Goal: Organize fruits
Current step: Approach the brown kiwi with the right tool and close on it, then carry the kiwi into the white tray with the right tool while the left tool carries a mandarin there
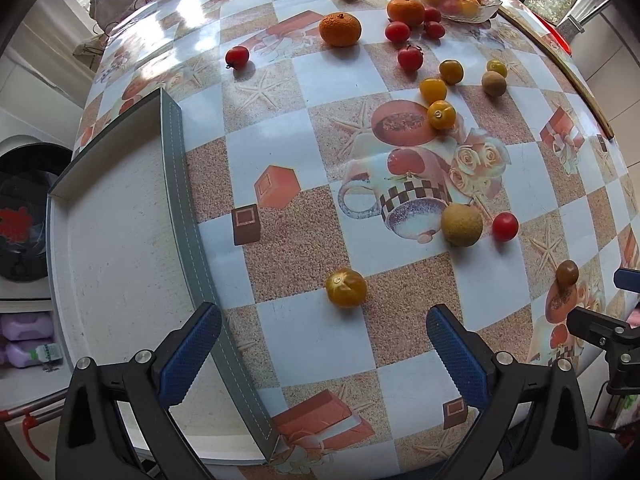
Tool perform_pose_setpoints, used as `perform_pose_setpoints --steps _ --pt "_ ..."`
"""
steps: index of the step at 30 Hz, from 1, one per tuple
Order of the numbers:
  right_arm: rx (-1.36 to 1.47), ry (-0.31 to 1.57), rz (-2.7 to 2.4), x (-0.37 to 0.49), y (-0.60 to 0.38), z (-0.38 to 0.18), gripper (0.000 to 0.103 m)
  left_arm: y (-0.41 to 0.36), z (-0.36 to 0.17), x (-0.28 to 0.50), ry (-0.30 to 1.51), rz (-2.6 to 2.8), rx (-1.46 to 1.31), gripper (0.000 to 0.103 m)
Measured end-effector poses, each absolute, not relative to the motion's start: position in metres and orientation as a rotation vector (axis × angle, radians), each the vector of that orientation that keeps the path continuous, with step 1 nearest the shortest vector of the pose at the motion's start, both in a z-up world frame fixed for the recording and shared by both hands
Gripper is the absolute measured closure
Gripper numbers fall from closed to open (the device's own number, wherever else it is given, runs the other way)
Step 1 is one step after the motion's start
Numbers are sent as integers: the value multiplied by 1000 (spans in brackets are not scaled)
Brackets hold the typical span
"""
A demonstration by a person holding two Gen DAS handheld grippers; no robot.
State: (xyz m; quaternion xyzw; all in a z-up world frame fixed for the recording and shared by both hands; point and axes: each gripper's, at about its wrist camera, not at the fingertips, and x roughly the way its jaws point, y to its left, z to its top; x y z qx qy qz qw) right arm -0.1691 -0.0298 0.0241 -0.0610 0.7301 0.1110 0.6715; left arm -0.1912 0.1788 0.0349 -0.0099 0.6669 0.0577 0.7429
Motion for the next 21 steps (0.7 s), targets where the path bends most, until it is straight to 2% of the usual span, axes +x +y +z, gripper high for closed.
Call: perform_pose_setpoints --steps 4,5,6,8,10,12,14,16,17,18,19,20,21 --pt "-144 1631 249 -169 -26 15 0 177 25 -185 1458 119 1 0" --pt "-147 1628 248 -169 -24 13 1 176 23 -185 1457 116 3 3" --pt "-152 1625 247 -168 -20 10 2 177 19 -184 1462 116 5 11" --pt "-161 1619 246 -165 -15 5 4 182 10 -181 1491 117 -2 14" --pt "-165 1621 249 -163 -13 1 12 183 3 -183 1499 127 -15 14" --pt "-169 1639 253 -163 -11 -6 27 187 3 -182 1489 127 -43 15" --pt "-193 1631 246 -160 -6 -9 29 193 2 -182 1485 112 -66 21" --pt "-220 1619 246 -164 -3 -10 33 194 3 -182 1479 99 -89 29" --pt "-233 1611 243 -167 2 -8 38 195 5 -182 1471 96 -94 32" --pt "-245 1599 243 -169 2 -6 49 194 5 -184 1458 93 -92 40" --pt "-253 1590 247 -170 5 -5 57 192 7 -186 1446 86 -89 53" --pt "-246 1587 258 -172 8 -4 75 188 9 -187 1436 76 -85 62" --pt "-233 1592 266 -173 8 -3 81 187 11 -186 1433 65 -79 79"
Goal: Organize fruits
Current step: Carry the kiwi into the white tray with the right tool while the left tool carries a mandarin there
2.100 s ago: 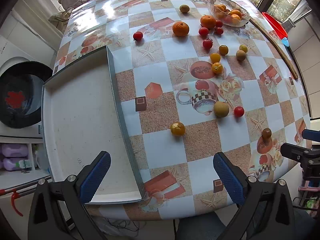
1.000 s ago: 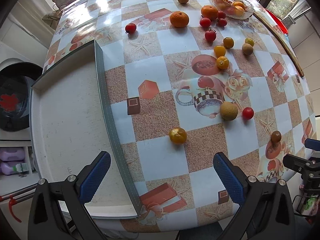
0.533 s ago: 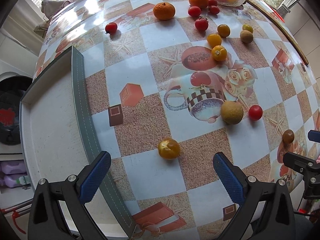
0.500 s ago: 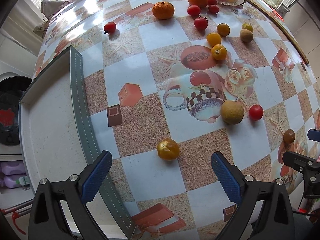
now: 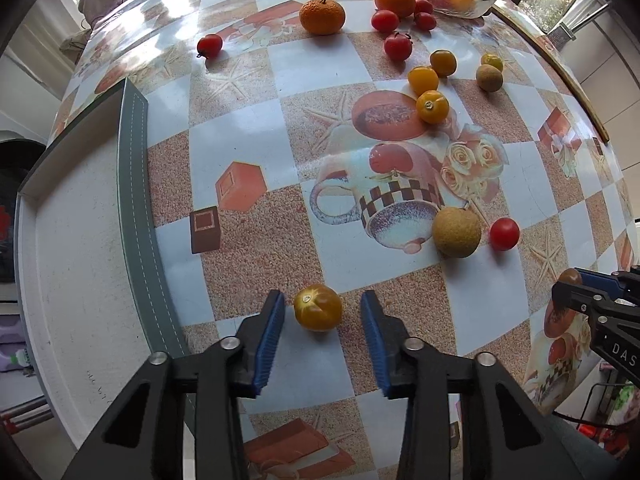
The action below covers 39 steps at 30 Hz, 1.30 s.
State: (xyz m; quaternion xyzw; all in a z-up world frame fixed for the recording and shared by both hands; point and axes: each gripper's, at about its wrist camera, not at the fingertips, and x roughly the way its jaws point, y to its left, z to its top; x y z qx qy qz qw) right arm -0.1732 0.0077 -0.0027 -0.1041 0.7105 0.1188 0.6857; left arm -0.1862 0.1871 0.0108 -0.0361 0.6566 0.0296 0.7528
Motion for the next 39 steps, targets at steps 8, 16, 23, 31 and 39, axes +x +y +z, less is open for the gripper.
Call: perform_pose_setpoints --steps 8,16,23,31,39 --pt "-105 1601 306 -166 -11 9 81 209 37 -185 1417 42 -212 79" --pt "-70 1585 348 -150 5 30 81 228 64 -202 1372 64 -243 79" --pt "-99 1562 415 -149 17 54 81 243 77 -224 1329 115 -294 79" --pt "-170 1531 561 -150 61 81 81 281 88 -249 1285 226 -340 79" --pt "-264 1525 743 -168 145 86 81 334 79 -289 1282 390 -374 79"
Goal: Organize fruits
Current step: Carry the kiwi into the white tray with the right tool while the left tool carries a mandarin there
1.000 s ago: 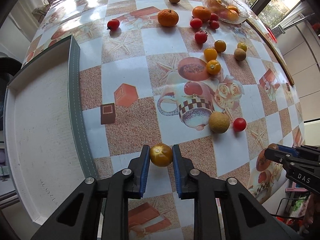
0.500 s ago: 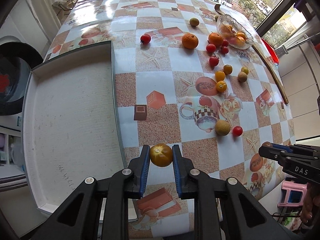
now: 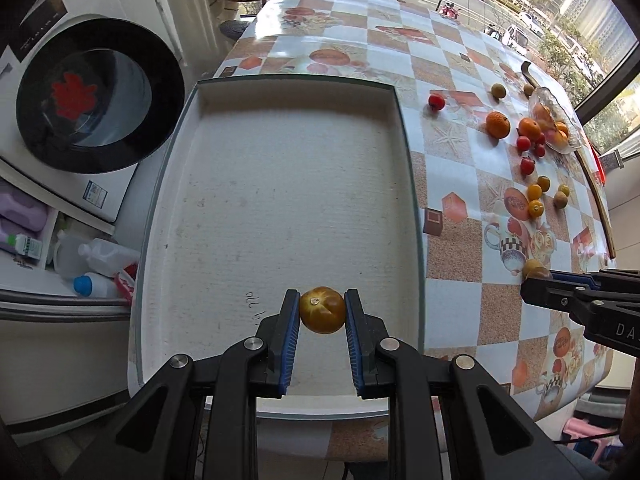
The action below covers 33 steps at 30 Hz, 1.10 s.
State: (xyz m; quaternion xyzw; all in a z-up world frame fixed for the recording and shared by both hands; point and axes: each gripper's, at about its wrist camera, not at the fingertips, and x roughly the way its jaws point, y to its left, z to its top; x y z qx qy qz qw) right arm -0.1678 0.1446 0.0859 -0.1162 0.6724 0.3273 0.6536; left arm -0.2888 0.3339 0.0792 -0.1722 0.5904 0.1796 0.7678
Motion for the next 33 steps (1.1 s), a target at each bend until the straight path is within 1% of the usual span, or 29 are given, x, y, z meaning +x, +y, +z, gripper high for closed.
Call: perform_pose_setpoints --steps 11,20,26,27,28,29,30,33 --pt "-400 1541 898 -191 243 66 81 377 41 -321 1334 520 -405 79" --pt "-476 1555 887 -192 275 37 80 373 24 -322 1351 508 -353 79" --pt "-513 1572 880 -195 290 23 78 369 21 -324 1362 497 -303 76" --pt "-513 1569 883 -195 292 23 70 370 21 -325 1360 505 -294 61" --pt "-513 1562 883 -195 292 24 60 370 22 -326 1355 512 -290 31" --pt "-492 1558 897 -195 295 26 42 371 24 -329 1335 522 -286 22" --pt "-481 1545 894 -193 295 29 29 371 27 -331 1312 529 -279 20" --pt "-426 1516 890 -187 291 43 23 371 26 -332 1330 522 -280 20"
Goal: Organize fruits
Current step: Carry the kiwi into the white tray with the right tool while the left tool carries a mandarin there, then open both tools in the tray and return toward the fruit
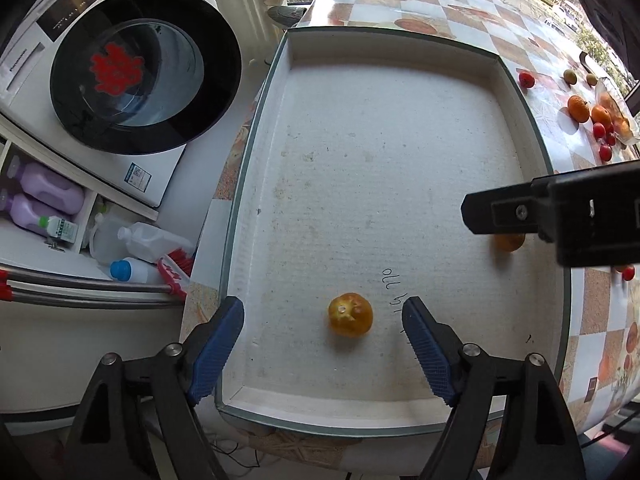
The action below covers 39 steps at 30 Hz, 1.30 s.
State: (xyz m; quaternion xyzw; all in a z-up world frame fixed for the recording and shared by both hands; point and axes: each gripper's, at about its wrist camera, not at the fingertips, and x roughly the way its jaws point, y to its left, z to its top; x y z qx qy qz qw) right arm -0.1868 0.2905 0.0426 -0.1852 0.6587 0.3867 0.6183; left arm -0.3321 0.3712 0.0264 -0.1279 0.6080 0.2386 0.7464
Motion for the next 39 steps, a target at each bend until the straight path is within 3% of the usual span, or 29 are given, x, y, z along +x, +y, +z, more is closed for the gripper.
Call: perform_pose_setpoints --steps 9,23,30,39 --pt "-295 1477 768 -154 232 69 22 349 48 -312 1313 466 -232 20" --pt "-97 1506 343 -88 30 63 22 258 86 -225 1196 241 -82 20" --pt "-46 1505 278 -67 -13 52 22 243 72 -153 1180 220 -41 20" --pt "-7 1478 258 -42 -20 34 22 249 18 -90 1249 242 12 20"
